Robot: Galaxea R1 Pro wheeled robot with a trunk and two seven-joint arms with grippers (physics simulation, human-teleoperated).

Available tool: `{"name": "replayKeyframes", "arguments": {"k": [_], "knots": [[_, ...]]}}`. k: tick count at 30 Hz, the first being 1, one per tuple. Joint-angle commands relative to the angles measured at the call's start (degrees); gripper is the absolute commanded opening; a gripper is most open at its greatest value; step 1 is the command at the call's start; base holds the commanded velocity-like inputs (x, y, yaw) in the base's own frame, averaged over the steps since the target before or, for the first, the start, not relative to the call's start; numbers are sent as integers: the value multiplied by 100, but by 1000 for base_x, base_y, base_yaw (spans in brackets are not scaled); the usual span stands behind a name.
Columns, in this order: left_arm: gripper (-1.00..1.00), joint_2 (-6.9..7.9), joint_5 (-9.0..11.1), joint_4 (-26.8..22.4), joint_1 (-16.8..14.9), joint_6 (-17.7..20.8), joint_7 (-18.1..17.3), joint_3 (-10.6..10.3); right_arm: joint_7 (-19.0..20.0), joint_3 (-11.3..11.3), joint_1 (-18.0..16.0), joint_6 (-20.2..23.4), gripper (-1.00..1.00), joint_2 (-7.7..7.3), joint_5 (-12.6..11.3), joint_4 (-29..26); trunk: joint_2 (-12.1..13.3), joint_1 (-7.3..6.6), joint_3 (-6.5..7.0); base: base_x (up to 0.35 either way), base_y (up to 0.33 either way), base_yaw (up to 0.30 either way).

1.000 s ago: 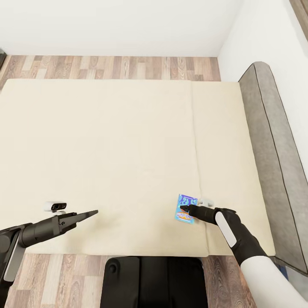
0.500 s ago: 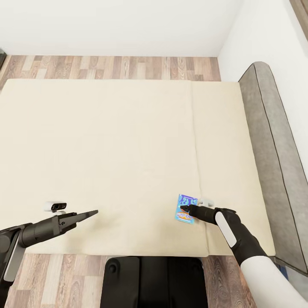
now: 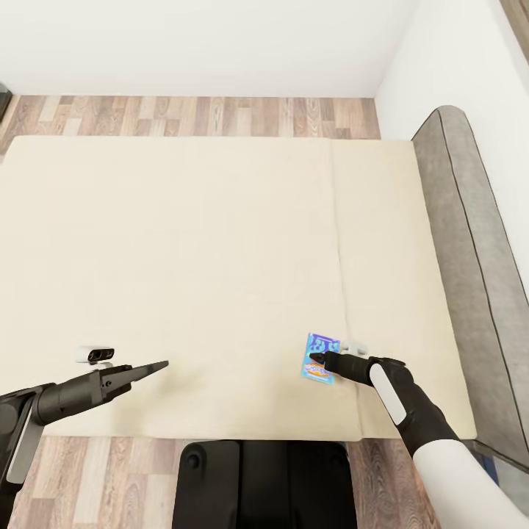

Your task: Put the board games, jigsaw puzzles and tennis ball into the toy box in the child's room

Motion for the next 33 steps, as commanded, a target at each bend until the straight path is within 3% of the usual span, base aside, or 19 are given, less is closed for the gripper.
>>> {"name": "replayKeyframes", "arguments": {"k": [1, 33], "knots": [[100, 1, -5, -1, -1, 61, -23, 0, 15, 8, -2, 20, 100, -4, 10, -5, -9, 3, -6, 0, 69, 0], [100, -1, -5, -1, -1, 61, -23, 0, 14, 8, -2, 20, 100, 4, 10, -5, -9, 3, -6, 0, 62, 0]]}}
